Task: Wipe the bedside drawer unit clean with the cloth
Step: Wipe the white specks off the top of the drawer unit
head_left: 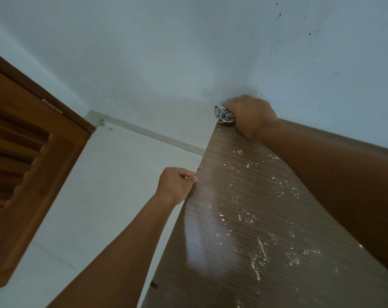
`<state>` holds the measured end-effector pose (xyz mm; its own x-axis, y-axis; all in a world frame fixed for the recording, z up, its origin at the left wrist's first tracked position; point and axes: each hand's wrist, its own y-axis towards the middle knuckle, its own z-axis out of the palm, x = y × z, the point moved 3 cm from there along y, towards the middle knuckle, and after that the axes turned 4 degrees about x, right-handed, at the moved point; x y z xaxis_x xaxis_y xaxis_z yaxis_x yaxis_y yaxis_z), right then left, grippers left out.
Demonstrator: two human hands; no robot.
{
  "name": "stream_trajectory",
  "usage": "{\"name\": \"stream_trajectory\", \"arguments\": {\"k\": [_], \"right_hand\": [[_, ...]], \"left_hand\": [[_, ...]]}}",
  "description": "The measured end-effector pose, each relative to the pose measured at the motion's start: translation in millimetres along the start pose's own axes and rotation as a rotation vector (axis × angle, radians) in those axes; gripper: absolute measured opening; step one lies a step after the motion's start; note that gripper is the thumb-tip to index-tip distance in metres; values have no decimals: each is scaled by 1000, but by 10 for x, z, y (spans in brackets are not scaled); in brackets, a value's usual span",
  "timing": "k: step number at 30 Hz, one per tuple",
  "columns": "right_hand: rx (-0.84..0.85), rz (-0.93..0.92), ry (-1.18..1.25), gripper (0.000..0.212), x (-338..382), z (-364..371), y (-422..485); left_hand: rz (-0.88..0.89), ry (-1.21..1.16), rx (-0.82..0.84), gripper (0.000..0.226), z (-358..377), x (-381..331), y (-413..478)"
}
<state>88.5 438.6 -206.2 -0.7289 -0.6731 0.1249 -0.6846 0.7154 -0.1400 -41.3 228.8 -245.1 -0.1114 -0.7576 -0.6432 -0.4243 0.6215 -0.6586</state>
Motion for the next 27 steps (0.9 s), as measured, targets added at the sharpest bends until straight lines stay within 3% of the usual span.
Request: {"name": "stream_trajectory", "arguments": {"k": [2, 6, 15, 19, 23, 27], "right_hand": [[86, -3, 212, 54, -79, 188, -27], [54, -57, 482, 56, -69, 291, -158], [90, -214, 465, 58, 169, 445, -478], [89, -298, 453, 61, 372, 536, -734], [95, -362, 454, 62, 620, 605, -1155], [127, -411, 427, 57, 835, 758, -1699]], "left_hand": [[0, -5, 5, 11, -3, -10, -16], [1, -12, 7, 13, -6, -35, -50], [-42, -38, 26, 13, -13, -46, -74], [-132, -112, 117, 10, -49, -60, -155], [-235, -345, 198, 32, -153, -36, -219], [-197, -266, 237, 37, -165, -40, -260]]}}
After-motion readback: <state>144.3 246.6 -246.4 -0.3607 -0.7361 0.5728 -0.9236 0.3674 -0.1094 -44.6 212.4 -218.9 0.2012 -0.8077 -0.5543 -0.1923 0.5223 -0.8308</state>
